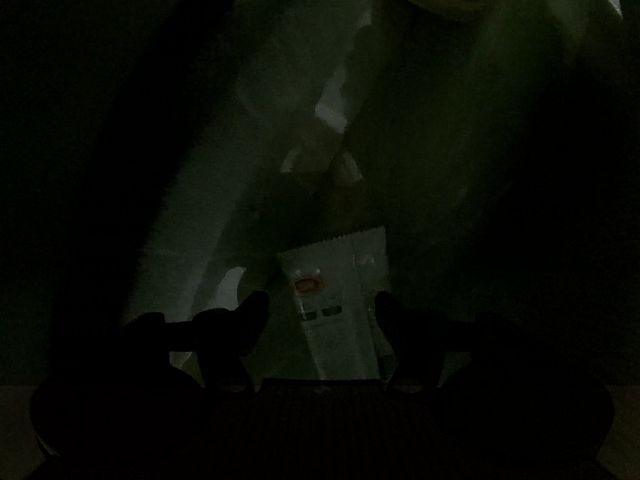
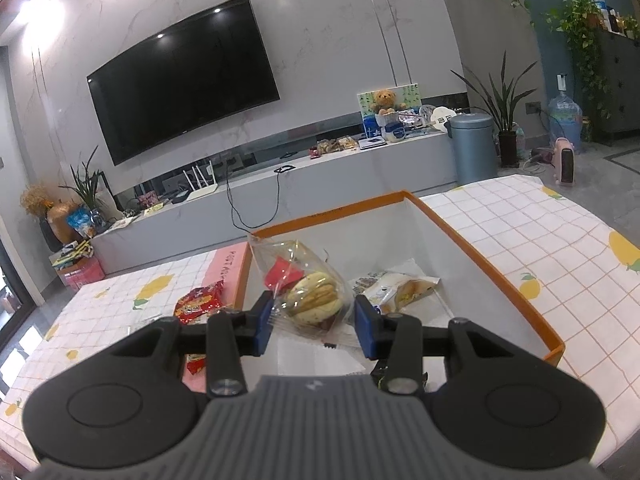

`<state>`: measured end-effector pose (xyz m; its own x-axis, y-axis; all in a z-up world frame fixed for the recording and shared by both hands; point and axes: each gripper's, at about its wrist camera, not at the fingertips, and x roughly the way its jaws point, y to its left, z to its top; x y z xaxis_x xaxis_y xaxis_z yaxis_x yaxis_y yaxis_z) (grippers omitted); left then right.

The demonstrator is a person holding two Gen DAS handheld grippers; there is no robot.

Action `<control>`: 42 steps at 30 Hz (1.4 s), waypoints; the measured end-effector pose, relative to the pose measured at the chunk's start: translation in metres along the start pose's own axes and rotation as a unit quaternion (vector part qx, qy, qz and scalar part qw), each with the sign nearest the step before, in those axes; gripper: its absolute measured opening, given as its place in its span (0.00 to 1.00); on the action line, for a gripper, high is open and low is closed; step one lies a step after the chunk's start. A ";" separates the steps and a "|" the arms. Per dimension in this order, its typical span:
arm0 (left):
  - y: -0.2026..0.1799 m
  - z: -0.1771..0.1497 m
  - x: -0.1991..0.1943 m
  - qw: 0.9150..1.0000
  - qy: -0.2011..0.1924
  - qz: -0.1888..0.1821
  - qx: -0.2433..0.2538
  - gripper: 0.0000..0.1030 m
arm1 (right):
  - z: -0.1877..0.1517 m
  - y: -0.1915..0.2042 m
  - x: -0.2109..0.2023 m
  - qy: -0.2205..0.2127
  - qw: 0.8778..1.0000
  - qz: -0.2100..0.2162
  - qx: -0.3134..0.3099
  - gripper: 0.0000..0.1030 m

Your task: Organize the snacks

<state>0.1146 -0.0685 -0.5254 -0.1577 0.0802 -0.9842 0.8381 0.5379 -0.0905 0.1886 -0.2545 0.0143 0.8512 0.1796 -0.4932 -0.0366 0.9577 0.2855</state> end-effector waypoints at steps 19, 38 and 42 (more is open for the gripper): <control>0.003 0.011 0.007 1.000 0.000 0.012 0.010 0.35 | -0.002 0.007 0.010 0.008 1.000 -0.013 -0.015 0.40; -0.009 -0.006 -0.030 0.994 -0.085 0.003 0.063 0.00 | -0.006 0.006 0.005 0.004 1.000 -0.025 -0.011 0.40; -0.008 -0.007 -0.029 0.995 -0.079 0.004 0.066 0.00 | -0.006 0.007 0.005 0.004 1.000 -0.025 -0.011 0.40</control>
<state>0.1091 -0.0694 -0.4956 -0.0746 -0.0543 -0.9957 0.9017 0.4228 -0.0906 0.1890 -0.2458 0.0089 0.8475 0.1338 -0.5137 -0.0059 0.9700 0.2430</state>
